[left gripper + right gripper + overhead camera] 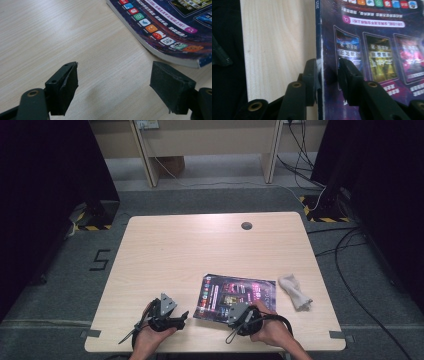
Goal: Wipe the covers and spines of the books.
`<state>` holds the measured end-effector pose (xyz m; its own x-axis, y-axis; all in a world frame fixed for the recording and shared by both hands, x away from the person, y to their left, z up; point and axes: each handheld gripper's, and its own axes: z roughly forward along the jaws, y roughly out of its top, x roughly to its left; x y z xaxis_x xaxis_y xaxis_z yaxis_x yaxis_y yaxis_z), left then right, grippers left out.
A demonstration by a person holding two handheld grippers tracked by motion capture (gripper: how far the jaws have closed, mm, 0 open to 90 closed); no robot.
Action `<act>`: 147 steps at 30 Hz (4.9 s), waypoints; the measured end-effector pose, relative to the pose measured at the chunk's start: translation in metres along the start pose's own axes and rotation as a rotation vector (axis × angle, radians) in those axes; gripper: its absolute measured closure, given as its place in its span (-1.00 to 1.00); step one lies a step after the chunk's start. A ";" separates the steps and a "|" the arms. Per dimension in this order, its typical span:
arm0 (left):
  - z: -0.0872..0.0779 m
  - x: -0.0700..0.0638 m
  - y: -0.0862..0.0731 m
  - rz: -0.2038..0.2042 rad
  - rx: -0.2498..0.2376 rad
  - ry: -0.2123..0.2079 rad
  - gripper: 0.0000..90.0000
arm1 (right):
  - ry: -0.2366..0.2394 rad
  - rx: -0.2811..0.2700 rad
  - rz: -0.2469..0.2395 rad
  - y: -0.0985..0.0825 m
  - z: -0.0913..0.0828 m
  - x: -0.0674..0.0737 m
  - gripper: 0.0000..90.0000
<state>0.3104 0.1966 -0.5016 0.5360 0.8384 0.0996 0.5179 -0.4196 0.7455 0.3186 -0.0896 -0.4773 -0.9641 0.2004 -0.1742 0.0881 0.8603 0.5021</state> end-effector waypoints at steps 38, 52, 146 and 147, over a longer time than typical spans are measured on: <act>0.025 -0.026 0.016 0.091 -0.003 -0.073 -0.56 | -0.139 0.012 0.193 -0.063 -0.024 0.012 -0.02; 0.016 -0.049 0.015 0.143 0.014 -0.138 -0.28 | -0.275 0.023 0.306 -0.073 -0.026 -0.013 -0.13; 0.012 -0.051 0.011 0.004 0.096 -0.265 -0.40 | -0.321 -0.109 0.617 -0.063 0.003 -0.065 -0.26; 0.011 -0.057 0.010 0.025 0.102 -0.270 -0.39 | -0.322 -0.109 0.627 -0.064 0.002 -0.066 -0.26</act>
<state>0.2927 0.1411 -0.5072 0.7000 0.7105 -0.0722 0.5595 -0.4829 0.6736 0.3770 -0.1569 -0.4999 -0.6166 0.7852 -0.0578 0.5601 0.4890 0.6687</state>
